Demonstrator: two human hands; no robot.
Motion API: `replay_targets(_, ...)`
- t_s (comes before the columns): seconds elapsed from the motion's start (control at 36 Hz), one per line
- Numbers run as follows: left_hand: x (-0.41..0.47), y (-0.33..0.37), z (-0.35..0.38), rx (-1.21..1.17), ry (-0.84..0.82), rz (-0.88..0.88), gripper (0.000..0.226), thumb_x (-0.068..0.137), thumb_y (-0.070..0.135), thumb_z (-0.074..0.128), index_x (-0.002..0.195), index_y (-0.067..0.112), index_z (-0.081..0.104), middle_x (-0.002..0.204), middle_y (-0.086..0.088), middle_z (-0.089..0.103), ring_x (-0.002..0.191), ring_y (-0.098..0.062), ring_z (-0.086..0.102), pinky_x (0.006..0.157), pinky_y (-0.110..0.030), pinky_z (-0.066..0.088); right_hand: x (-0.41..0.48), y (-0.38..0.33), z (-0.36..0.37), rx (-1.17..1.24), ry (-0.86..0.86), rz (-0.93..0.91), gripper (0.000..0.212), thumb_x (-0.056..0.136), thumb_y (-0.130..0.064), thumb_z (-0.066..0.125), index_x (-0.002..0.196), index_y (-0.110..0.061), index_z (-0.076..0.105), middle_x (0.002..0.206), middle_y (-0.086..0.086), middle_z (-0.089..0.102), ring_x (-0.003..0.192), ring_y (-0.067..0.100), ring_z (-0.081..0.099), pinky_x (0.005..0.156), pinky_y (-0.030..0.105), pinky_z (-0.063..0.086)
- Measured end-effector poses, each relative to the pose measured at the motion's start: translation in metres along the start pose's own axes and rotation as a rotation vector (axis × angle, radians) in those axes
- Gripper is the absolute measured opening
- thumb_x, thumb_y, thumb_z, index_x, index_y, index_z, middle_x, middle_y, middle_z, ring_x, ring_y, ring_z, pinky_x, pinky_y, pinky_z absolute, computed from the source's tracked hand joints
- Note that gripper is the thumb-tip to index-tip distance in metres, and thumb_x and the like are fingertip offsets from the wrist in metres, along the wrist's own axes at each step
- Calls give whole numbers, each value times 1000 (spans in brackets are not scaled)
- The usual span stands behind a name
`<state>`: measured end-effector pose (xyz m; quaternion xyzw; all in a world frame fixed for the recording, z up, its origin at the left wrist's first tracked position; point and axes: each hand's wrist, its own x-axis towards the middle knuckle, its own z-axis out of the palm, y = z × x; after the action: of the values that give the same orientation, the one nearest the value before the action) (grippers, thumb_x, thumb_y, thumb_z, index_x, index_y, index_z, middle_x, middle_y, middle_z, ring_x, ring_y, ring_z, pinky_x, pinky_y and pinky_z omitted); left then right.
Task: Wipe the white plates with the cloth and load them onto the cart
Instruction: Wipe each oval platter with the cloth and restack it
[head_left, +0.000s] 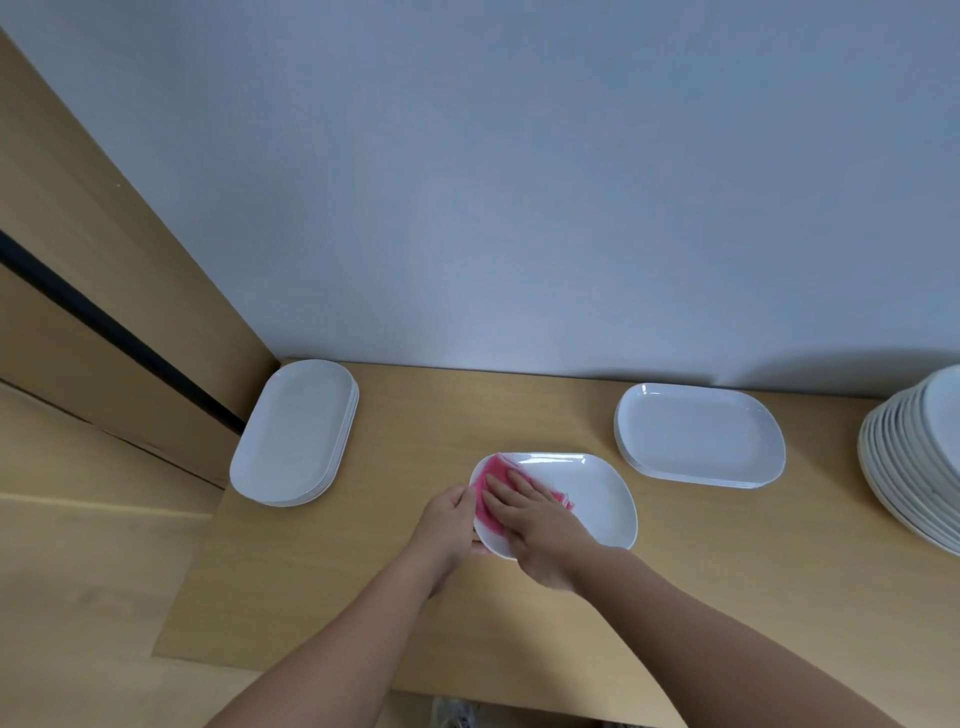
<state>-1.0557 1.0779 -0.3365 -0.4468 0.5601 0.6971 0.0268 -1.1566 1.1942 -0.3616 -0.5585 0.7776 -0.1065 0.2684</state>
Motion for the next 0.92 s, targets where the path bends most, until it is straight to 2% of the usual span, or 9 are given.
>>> replay_targets(0.14,3,-2,1,47,61,5,35,105,21,38,101,1,66,94,-17,72,82,-25,70,70,-38,61,-11,7,-1,56,10,-140,57,100,-10,36,153,-23,20,159,-13,4,138,1,-25,108,13,-21)
replay_targets(0.19,6,-4,2,73,80,10,34,103,17,41,99,-7,63,84,-18,68,73,-24,66,66,-38,60,-15,9,-1,79,-17,-159,57,99,-9,37,153,-23,23,158,-15,7,137,-1,-24,105,9,-21)
replay_targets(0.28,11,-7,2,122,108,27,30,100,12,44,90,-9,63,73,-16,62,67,-24,59,66,-46,57,-21,13,-1,88,-87,-153,60,97,-4,39,151,-28,27,159,-16,13,146,7,-10,117,23,-10)
replay_targets(0.33,14,-8,2,162,125,46,28,96,6,43,81,-6,63,68,-13,57,65,-23,52,59,-42,49,-25,15,-4,61,-142,-161,68,91,3,39,150,-29,30,159,-16,16,148,10,-4,120,31,-3)
replay_targets(0.39,17,-10,3,197,140,53,26,91,1,40,75,-2,61,67,-11,52,66,-21,45,61,-35,39,-29,18,-5,33,-179,-176,75,85,9,39,150,-28,32,159,-15,18,149,11,-2,120,33,-3)
replay_targets(0.5,19,-10,4,274,122,55,21,87,-2,37,72,1,52,69,-8,44,67,-20,39,63,-33,33,-38,29,-4,9,-212,-163,80,82,15,39,149,-29,32,158,-18,18,148,7,-3,120,33,-3)
replay_targets(0.67,19,-12,3,293,119,60,25,88,-3,35,76,3,57,70,-6,50,65,-21,44,61,-30,40,-57,54,-3,-43,-239,-98,88,79,17,38,150,-35,28,157,-23,14,146,2,-5,117,28,-8)
replay_targets(0.86,17,-6,4,370,134,86,22,88,0,36,74,4,53,69,-3,48,64,-21,42,61,-29,38,-77,77,-23,-238,-269,-40,87,78,13,40,149,-36,29,159,-20,12,149,11,1,118,38,2)
replay_targets(0.92,15,-3,4,408,128,103,22,88,0,36,82,-1,57,72,-4,53,66,-21,46,61,-30,41,-82,82,-28,-298,-266,-6,84,80,11,40,148,-38,31,159,-20,12,149,13,2,116,44,4)
